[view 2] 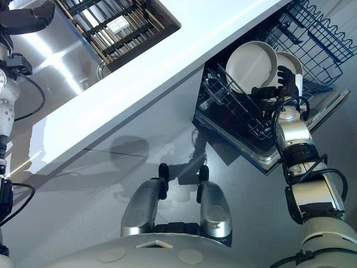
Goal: Pick up plates and place into dishwasher.
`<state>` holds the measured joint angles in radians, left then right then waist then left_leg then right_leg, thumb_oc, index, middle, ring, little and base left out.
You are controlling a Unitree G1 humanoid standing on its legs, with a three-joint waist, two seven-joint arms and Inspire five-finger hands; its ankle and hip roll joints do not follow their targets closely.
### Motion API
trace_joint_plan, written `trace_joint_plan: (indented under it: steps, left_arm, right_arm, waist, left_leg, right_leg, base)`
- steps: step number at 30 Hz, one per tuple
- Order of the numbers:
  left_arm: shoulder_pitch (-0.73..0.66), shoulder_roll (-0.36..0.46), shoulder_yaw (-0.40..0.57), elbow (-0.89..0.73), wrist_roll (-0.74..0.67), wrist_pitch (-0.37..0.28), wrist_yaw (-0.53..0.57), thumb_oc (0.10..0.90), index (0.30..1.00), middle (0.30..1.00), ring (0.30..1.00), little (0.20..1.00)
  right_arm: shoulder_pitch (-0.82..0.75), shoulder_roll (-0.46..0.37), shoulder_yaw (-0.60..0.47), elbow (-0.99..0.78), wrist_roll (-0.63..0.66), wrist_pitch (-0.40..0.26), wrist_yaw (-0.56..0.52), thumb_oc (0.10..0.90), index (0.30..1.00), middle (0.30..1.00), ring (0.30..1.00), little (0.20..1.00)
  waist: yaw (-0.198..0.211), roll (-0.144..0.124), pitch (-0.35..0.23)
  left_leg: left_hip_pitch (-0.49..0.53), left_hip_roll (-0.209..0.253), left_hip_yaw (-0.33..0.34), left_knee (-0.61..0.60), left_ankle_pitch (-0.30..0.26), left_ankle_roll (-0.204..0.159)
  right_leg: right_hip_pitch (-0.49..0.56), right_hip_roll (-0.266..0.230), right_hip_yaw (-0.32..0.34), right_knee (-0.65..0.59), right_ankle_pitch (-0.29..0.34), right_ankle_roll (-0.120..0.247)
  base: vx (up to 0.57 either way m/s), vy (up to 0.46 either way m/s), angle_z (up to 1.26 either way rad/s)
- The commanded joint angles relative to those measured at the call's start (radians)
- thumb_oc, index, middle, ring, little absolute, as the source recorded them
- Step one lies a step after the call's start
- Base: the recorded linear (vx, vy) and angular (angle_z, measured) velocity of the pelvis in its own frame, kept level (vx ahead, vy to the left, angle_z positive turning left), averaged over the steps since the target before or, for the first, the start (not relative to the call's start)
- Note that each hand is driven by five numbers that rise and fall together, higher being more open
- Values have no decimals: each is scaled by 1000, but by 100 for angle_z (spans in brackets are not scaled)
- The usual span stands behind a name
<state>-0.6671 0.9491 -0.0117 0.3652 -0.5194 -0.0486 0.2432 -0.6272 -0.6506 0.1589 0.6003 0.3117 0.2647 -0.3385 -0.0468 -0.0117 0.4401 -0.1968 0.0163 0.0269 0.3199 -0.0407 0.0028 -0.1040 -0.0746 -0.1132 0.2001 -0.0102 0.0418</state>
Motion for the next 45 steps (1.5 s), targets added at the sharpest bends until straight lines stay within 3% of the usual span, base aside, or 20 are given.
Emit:
trace_joint_plan:
  steps: [1,17,21,25,31,41,45]
  left_arm:
    - [84,4,75,-76,-7,-136,12,800,900,900,900,900]
    - [154,3,124,-43,-21,-187,-6,800,900,900,900,900]
    - [145,-13,104,10,-43,-212,-37,800,900,900,900,900]
    - [147,-37,101,30,-59,-237,-51,800,900,900,900,900]
    - [152,-61,99,34,-55,-248,-65,800,900,900,900,900]
    - [148,-74,86,46,-70,-249,-56,800,900,900,900,900]
    - [148,-72,83,36,-69,-233,-50,800,900,900,900,900]
  right_arm:
    - [46,-72,-14,-81,-30,-94,-28,800,900,900,900,900]
    - [156,-57,-102,-215,43,-146,-33,800,900,900,900,900]
    - [172,-19,-115,-184,137,-197,-38,800,900,900,900,900]
    - [212,25,-140,-140,241,-266,25,800,900,900,900,900]
    - [244,49,-136,-56,255,-364,124,800,900,900,900,900]
    - [268,80,-132,127,418,-382,218,800,900,900,900,900]
    - [270,97,-137,170,432,-408,189,800,900,900,900,900]
  waist:
    - [-1,52,-222]
    - [-45,52,-317]
    - [-55,55,-341]
    - [-60,56,-355]
    - [-56,54,-368]
    - [-38,53,-377]
    - [-30,55,-377]
  left_leg:
    - [146,-30,56,-222,2,-29]
    - [223,-20,82,-291,5,-40]
    - [240,-14,87,-318,15,-45]
    - [249,-10,89,-326,17,-45]
    - [256,-12,83,-314,6,-41]
    - [261,-17,55,-313,-3,-40]
    - [267,-20,45,-318,-4,-38]
  right_leg:
    - [24,20,-9,70,-120,56]
    - [82,27,-3,19,-112,76]
    - [94,33,-8,-4,-104,75]
    - [99,35,-13,-3,-100,74]
    - [104,37,-19,5,-108,67]
    - [120,39,-35,-7,-114,57]
    - [122,39,-41,-4,-114,56]
  base:
    - [-21,-15,-4]
    - [-50,-34,-8]
    - [-105,-11,-10]
    - [-58,1,-8]
    - [-8,0,-3]
    - [-2,-1,7]
    - [11,0,8]
